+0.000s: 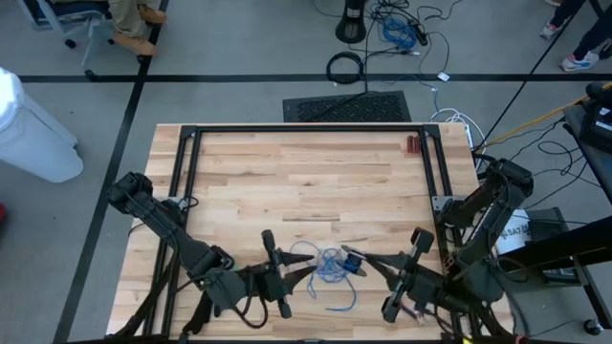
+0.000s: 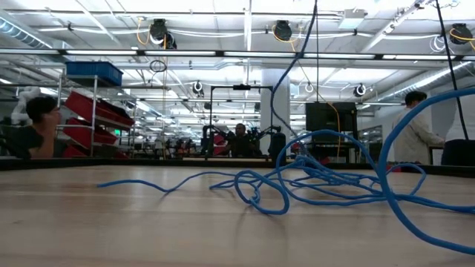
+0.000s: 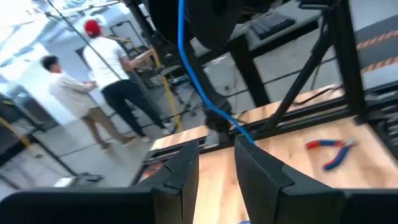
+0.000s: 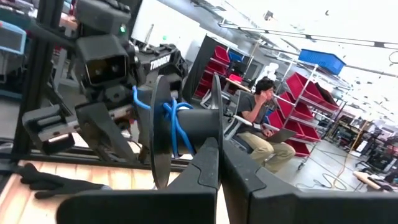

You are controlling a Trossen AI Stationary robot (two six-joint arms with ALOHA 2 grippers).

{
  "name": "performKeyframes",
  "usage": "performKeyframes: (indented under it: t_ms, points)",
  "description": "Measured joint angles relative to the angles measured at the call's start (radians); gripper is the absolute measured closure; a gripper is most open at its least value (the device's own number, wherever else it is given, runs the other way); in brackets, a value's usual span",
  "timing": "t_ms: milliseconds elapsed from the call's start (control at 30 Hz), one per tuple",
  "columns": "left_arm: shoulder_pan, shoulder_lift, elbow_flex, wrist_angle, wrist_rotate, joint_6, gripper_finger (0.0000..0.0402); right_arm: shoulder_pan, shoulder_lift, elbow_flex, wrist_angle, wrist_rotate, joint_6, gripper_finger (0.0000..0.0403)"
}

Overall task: Coil cords
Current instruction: Coil the blue wire onto the black spool

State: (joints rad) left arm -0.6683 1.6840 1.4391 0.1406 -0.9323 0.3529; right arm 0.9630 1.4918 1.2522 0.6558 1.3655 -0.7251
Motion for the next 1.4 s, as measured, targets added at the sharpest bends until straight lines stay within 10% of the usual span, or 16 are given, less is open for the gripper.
performKeyframes:
  t_ms: [1400]
  points:
    - [0.073, 0.157, 0.000, 0.194, 0.145, -0.112, 0.0228, 0.099, -0.069, 0.000, 0.007, 0.100, -0.055, 0.0403]
